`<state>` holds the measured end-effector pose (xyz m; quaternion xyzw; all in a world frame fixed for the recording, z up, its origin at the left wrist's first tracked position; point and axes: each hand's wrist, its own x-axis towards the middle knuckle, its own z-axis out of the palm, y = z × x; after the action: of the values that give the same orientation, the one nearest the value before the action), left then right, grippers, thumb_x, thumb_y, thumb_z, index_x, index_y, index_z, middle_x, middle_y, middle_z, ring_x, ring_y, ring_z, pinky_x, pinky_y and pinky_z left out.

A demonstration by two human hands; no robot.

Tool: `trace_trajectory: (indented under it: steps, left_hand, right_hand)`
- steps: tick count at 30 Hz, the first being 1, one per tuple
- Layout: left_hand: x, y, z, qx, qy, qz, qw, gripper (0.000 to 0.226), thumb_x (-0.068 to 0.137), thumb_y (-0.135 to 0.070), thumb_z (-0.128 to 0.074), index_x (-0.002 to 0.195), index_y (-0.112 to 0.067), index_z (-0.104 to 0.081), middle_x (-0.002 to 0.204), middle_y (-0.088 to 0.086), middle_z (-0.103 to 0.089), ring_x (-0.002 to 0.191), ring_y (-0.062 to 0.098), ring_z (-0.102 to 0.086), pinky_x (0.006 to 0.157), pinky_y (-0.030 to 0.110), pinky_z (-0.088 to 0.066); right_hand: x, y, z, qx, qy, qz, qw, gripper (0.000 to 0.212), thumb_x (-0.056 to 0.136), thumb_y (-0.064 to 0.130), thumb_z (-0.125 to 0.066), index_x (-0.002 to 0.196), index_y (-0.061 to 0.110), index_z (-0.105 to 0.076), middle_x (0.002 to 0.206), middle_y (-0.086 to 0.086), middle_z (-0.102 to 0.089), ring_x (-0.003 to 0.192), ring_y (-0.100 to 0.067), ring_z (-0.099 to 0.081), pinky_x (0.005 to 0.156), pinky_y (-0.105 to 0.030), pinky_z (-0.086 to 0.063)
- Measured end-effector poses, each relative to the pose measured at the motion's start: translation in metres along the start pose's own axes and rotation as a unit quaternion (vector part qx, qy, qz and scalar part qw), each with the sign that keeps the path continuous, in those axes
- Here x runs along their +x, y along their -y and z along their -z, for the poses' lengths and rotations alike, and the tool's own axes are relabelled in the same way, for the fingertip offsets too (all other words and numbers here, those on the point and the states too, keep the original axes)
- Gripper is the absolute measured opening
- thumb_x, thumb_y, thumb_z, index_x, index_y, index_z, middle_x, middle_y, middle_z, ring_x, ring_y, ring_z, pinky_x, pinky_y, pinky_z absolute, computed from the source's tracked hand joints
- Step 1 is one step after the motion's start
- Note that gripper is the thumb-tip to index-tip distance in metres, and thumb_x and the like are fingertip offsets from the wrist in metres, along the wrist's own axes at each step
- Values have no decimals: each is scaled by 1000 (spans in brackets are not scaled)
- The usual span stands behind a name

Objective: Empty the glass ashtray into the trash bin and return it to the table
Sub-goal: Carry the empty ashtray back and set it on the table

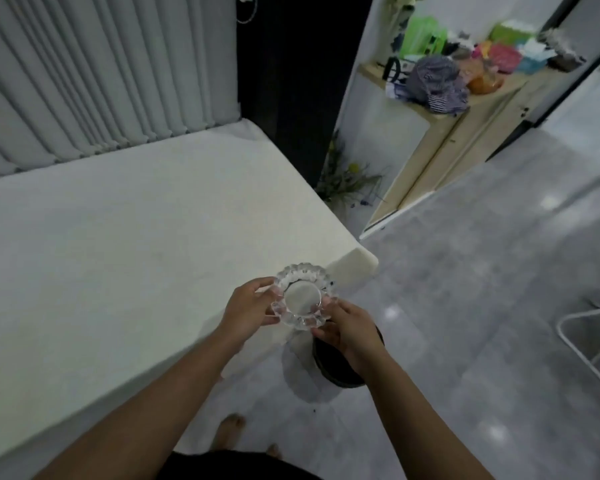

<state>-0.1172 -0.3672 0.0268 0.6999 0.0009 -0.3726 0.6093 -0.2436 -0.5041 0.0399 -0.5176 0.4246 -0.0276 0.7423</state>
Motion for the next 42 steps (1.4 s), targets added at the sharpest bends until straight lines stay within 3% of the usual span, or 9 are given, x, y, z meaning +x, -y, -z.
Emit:
trace_trajectory:
  steps: [5, 9, 14, 24, 29, 33, 37, 40, 42]
  left_hand:
    - [-17, 8, 78, -60, -85, -3, 995, 33, 93, -17, -60, 125, -9, -63, 109, 16, -71, 81, 29, -68, 67, 31, -61]
    - [-33, 18, 137, -104, -155, -7, 982, 32, 92, -17, -60, 123, -13, -62, 104, 14, -71, 82, 31, -66, 63, 29, -59]
    - [-57, 32, 203, -149, -226, -3, 963, 23, 91, -18, -60, 114, -20, -62, 98, 9, -71, 77, 28, -66, 64, 30, -59]
    - [-84, 70, 315, -98, -244, 62, 963, 29, 89, -11, -60, 117, -12, -55, 85, 9, -67, 67, 23, -61, 62, 29, -56]
    - [-83, 78, 337, -115, -240, 92, 959, 22, 91, -2, -55, 112, -10, -53, 71, 9, -63, 50, 23, -56, 44, 23, -50]
    - [-77, 82, 341, -42, -249, 102, 962, 20, 89, -8, -59, 108, -12, -58, 77, 13, -65, 50, 25, -61, 42, 22, -52]
    - [-77, 96, 341, 68, -273, 80, 956, 10, 87, -22, -60, 97, -19, -59, 71, 6, -68, 47, 22, -61, 54, 29, -53]
    - [-80, 103, 341, 79, -278, 88, 953, 17, 86, -35, -62, 93, -20, -62, 67, 1, -69, 48, 19, -62, 64, 35, -59]
    - [-83, 105, 344, 110, -273, 90, 952, 26, 85, -44, -61, 100, -22, -60, 77, 3, -73, 61, 22, -69, 74, 36, -58]
  right_hand:
    - [15, 1, -72, -67, 83, -14, 994, 21, 90, 20, -65, 97, 1, -70, 92, -15, -67, 74, -23, -67, 62, -28, -60]
    - [23, -7, -136, -120, 113, -11, 986, 12, 87, 17, -68, 87, 6, -71, 86, -12, -65, 59, -19, -64, 62, -31, -62]
    - [20, -22, -213, -167, 157, -21, 973, 11, 87, 14, -69, 91, 4, -71, 84, -15, -61, 66, -24, -60, 59, -31, -62]
    - [18, -81, -330, -273, 144, -2, 951, 6, 85, 10, -69, 80, 8, -72, 68, -10, -64, 60, -23, -62, 52, -31, -62]
    - [19, -94, -352, -349, 128, 49, 927, 13, 82, 7, -68, 75, -2, -72, 60, -7, -62, 54, -21, -62, 68, -48, -63]
    - [20, -94, -355, -413, 124, 103, 896, 16, 81, 9, -65, 70, 1, -72, 59, -8, -63, 58, -30, -68, 71, -47, -62]
    - [19, -97, -351, -515, 142, 144, 833, 31, 81, 17, -62, 50, 23, -61, 56, 2, -61, 69, -27, -70, 66, -34, -54]
    - [21, -95, -348, -518, 156, 141, 829, 26, 80, 14, -63, 55, 14, -57, 63, -8, -58, 67, -26, -61, 76, -45, -59]
    - [23, -87, -350, -513, 148, 122, 837, 25, 79, 16, -66, 56, 12, -57, 63, -8, -57, 64, -26, -58, 74, -44, -57]
